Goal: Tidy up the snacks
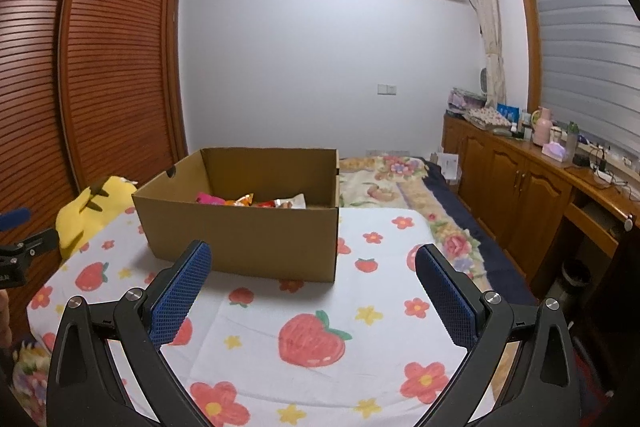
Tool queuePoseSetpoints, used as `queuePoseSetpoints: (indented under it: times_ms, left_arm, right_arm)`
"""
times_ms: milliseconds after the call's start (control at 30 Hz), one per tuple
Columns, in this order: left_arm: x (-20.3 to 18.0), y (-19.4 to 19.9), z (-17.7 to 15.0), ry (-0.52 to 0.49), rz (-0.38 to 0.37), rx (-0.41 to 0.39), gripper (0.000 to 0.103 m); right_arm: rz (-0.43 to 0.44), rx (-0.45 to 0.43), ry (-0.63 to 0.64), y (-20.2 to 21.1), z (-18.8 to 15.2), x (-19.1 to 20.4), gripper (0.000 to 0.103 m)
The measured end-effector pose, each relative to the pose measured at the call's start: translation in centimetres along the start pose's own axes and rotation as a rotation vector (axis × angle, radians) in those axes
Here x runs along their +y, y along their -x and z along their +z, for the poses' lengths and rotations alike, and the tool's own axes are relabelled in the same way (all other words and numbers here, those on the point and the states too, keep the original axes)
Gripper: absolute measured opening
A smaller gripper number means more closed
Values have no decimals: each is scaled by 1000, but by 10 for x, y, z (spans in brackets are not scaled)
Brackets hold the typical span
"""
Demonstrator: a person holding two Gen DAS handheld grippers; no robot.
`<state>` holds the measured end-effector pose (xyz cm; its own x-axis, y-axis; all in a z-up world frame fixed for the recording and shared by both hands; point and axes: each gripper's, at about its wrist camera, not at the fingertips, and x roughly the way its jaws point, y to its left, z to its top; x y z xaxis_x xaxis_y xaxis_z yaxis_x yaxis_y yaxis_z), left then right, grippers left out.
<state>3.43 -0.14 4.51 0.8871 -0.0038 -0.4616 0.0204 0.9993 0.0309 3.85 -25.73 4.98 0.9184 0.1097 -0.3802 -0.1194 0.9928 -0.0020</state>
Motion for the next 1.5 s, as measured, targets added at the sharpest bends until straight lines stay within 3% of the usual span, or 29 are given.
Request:
queuePoseSetpoints:
  times_ms: [1500]
  left_arm:
    - [-3, 10, 3, 3, 9, -30, 103]
  right_arm:
    - [-2, -14, 2, 3, -3, 5, 103]
